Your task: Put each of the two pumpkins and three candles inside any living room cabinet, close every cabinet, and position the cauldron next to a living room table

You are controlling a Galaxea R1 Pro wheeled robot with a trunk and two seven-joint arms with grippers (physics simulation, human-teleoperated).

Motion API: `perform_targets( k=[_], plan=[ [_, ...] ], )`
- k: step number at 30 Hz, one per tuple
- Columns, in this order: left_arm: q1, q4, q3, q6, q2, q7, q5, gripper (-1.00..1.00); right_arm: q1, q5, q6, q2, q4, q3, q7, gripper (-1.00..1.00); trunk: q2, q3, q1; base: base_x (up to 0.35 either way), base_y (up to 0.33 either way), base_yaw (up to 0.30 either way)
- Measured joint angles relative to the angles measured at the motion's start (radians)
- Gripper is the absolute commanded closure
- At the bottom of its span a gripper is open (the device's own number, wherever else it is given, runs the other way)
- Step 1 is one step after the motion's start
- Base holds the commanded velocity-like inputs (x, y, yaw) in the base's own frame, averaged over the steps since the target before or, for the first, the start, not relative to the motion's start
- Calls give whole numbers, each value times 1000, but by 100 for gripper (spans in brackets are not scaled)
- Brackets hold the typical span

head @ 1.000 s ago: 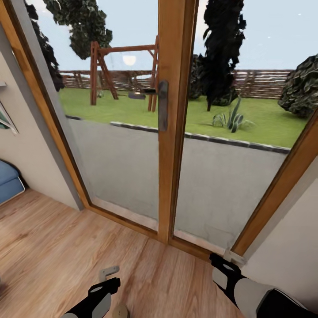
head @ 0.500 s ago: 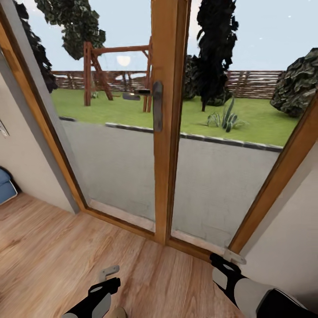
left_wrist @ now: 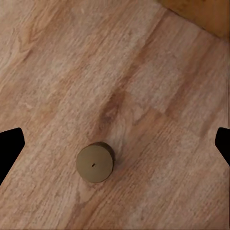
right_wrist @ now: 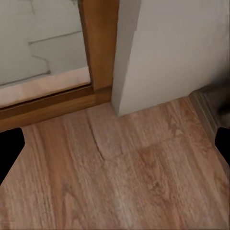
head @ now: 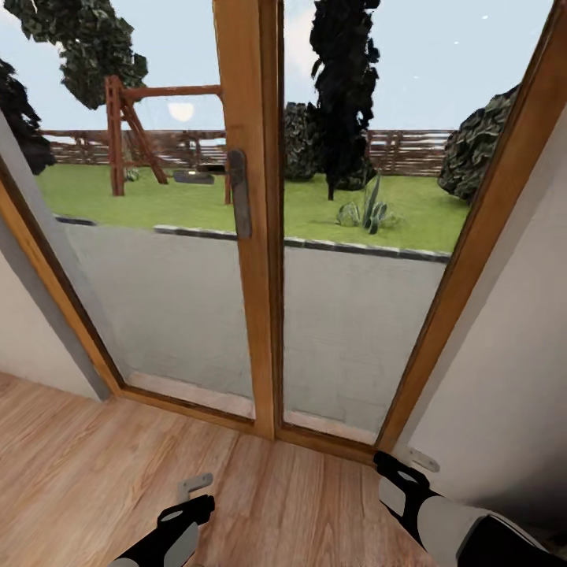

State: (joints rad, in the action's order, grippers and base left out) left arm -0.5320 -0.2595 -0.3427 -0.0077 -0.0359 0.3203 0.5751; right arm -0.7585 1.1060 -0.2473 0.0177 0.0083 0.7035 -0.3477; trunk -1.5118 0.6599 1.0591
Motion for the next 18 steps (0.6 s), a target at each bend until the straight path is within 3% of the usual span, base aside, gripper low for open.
perform_targets(
  k=[4, 18],
  plan=[
    [0, 0, 0, 0, 0, 0, 0, -100, 0, 0, 0, 0, 0, 0, 0, -100, 0, -2, 0, 0, 56, -161],
    [0, 0, -1, -1, 0, 0, 0, -100, 0, 0, 0, 0, 0, 0, -1, -100, 0, -3, 0, 25, 54, -8]
  ],
)
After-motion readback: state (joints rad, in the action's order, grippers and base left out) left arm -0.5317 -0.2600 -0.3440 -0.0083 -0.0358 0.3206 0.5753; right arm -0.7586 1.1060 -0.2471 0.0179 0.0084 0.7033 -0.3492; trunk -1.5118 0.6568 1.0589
